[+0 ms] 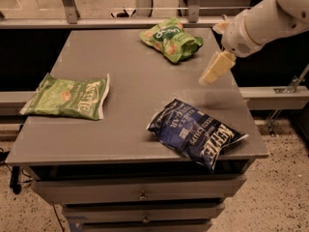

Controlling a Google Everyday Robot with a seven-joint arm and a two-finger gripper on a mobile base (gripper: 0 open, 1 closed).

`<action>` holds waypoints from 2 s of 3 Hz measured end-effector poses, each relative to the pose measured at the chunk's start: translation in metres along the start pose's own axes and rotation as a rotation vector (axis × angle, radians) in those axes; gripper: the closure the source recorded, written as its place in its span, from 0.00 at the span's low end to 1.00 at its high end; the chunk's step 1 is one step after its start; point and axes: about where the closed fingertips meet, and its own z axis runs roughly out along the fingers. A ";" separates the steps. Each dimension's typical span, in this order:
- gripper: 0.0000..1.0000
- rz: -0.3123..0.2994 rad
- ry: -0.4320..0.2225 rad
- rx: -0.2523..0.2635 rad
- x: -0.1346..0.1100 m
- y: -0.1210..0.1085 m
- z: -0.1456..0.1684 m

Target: Move green rice chip bag near blue chip bag

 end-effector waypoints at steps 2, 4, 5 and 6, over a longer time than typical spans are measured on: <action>0.00 0.104 -0.247 0.050 -0.012 -0.095 0.069; 0.15 0.206 -0.329 -0.001 -0.027 -0.122 0.115; 0.39 0.218 -0.312 -0.043 -0.030 -0.117 0.131; 0.62 0.186 -0.282 -0.095 -0.035 -0.104 0.142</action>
Offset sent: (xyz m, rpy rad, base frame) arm 0.1867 -0.0022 -0.0019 0.4147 -0.1064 -0.0545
